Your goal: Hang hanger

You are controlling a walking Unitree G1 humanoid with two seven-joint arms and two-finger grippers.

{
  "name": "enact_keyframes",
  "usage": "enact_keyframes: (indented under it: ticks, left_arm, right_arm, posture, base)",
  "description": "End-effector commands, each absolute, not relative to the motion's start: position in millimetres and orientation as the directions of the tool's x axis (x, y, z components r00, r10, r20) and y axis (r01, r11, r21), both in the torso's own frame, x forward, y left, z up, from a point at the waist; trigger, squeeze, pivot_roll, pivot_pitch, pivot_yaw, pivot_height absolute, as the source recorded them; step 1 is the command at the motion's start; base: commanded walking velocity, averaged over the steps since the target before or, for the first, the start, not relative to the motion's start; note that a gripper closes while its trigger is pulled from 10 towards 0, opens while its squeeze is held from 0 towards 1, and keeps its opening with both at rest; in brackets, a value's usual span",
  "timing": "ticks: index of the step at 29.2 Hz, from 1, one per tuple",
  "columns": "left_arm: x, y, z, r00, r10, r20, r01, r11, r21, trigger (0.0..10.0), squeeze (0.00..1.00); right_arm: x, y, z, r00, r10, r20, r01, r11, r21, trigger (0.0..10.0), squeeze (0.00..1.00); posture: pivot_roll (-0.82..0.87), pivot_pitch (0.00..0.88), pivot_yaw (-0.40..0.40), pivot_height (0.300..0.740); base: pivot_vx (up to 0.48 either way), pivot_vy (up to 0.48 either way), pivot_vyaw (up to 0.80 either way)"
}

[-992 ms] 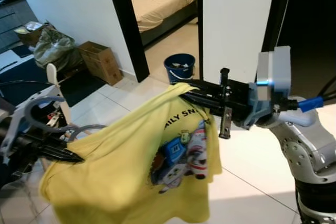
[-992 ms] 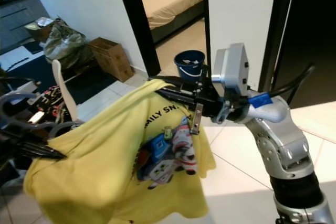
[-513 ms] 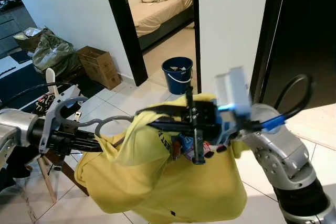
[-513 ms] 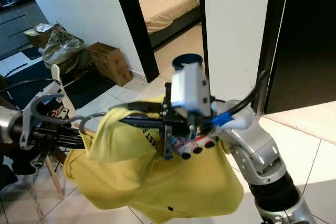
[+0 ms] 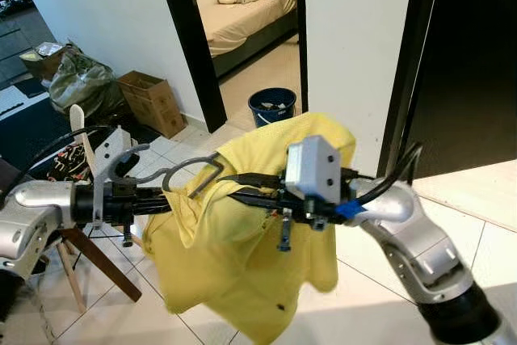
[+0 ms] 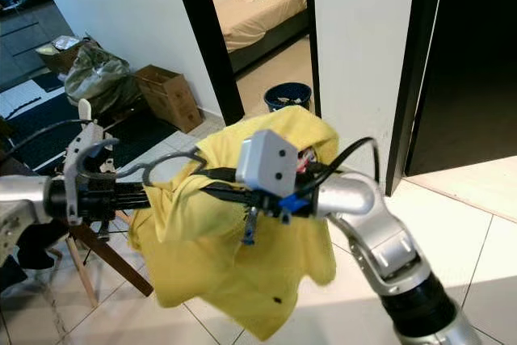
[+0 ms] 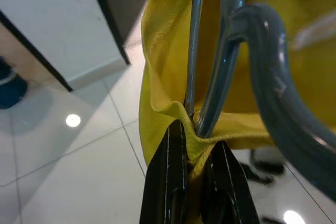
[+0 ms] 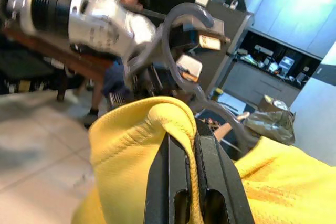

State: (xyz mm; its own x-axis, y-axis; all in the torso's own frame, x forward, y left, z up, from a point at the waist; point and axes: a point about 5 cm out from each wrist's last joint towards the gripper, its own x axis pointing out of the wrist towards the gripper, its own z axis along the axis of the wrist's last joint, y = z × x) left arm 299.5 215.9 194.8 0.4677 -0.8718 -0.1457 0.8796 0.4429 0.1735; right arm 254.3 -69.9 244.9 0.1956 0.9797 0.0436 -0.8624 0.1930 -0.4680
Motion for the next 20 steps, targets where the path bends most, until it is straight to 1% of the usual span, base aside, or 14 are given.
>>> enact_keyframes:
  ticks: [1,2,3,5,6,9,11,13,15,16,17,18,19,20]
  left_arm:
    - [305.2,217.1,196.8,0.567,-0.819,-0.087,0.816,0.544,0.193,9.5,0.0]
    - [308.2,210.9,193.5,0.599,-0.798,-0.056,0.792,0.582,0.186,9.8,0.0]
    - [308.2,210.9,193.5,0.599,-0.798,-0.056,0.792,0.582,0.186,9.8,0.0]
    - [311.8,199.5,185.9,0.632,-0.775,-0.031,0.767,0.619,0.169,10.0,0.0]
    - [311.8,199.5,185.9,0.632,-0.775,-0.031,0.767,0.619,0.169,10.0,0.0]
    - [319.1,186.7,180.4,0.68,-0.733,-0.007,0.724,0.671,0.161,10.0,0.0]
    - [322.1,179.4,176.1,0.706,-0.708,0.0,0.699,0.697,0.157,10.0,0.0]
    - [322.6,175.4,173.8,0.711,-0.703,0.003,0.695,0.703,0.15,10.0,0.0]
    - [322.2,165.4,167.7,0.73,-0.683,0.015,0.676,0.725,0.129,10.0,0.0]
    - [322.2,165.4,167.7,0.73,-0.683,0.015,0.676,0.725,0.129,10.0,0.0]
    - [321.5,161.9,165.6,0.735,-0.678,0.017,0.671,0.731,0.125,10.0,0.0]
    - [319.4,158.0,161.1,0.745,-0.667,0.015,0.662,0.742,0.11,10.0,0.0]
    - [319.4,158.0,161.1,0.745,-0.667,0.015,0.662,0.742,0.11,10.0,0.0]
    - [318.5,156.8,158.9,0.753,-0.658,0.016,0.654,0.751,0.093,10.0,0.0]
  right_arm:
    - [250.7,-59.8,235.0,0.172,0.984,0.044,-0.887,0.174,-0.428,8.5,0.0]
    - [249.9,-57.0,232.2,0.172,0.983,0.061,-0.895,0.182,-0.407,10.0,0.0]
    - [249.9,-57.0,232.2,0.172,0.983,0.061,-0.895,0.182,-0.407,10.0,0.0]
    - [247.5,-52.6,229.7,0.157,0.983,0.098,-0.913,0.182,-0.366,10.0,0.0]
    - [247.5,-52.6,229.7,0.157,0.983,0.098,-0.913,0.182,-0.366,10.0,0.0]
    - [243.2,-49.9,233.4,0.114,0.979,0.17,-0.941,0.161,-0.297,10.0,0.0]
    - [241.8,-50.0,233.6,0.1,0.978,0.185,-0.95,0.149,-0.274,10.0,0.0]
    - [243.2,-51.2,231.2,0.109,0.979,0.174,-0.95,0.154,-0.272,10.0,0.0]
    - [253.8,-57.6,217.5,0.185,0.976,0.111,-0.938,0.209,-0.277,10.0,0.0]
    - [253.8,-57.6,217.5,0.185,0.976,0.111,-0.938,0.209,-0.277,10.0,0.0]
    - [257.8,-60.2,212.4,0.216,0.972,0.089,-0.932,0.232,-0.279,10.0,0.0]
    - [265.4,-67.2,202.6,0.277,0.96,0.048,-0.924,0.279,-0.262,10.0,1.0]
    - [265.4,-67.2,202.6,0.277,0.96,0.048,-0.924,0.279,-0.262,10.0,1.0]
    - [269.1,-72.1,196.8,0.309,0.951,0.026,-0.917,0.305,-0.259,10.0,1.0]
  posture:
    - [-0.05,0.0,0.141,0.74]
    - [-0.05,0.0,0.141,0.74]
    - [-0.05,0.0,0.141,0.74]
    - [-0.06,0.0,0.134,0.74]
    - [-0.06,0.0,0.134,0.74]
    - [-0.05,0.0,0.124,0.74]
    - [-0.05,0.0,0.121,0.74]
    - [-0.05,0.0,0.121,0.74]
    - [-0.05,0.0,0.118,0.74]
    - [-0.05,0.0,0.118,0.74]
    - [-0.05,0.0,0.118,0.74]
    - [-0.05,0.0,0.119,0.74]
    - [-0.05,0.0,0.119,0.74]
    - [-0.05,0.0,0.119,0.74]
  base:
    - [0.0,0.0,0.0]
    - [0.0,0.0,0.0]
    - [0.0,0.0,0.0]
    - [0.0,0.0,0.0]
    - [0.0,0.0,0.0]
    - [0.0,0.0,0.0]
    - [0.0,0.0,0.0]
    - [0.0,0.0,0.0]
    - [0.0,0.0,0.0]
    - [0.0,0.0,0.0]
    - [0.0,0.0,0.0]
    - [0.0,0.0,0.0]
    - [0.0,0.0,0.0]
    - [0.0,0.0,0.0]
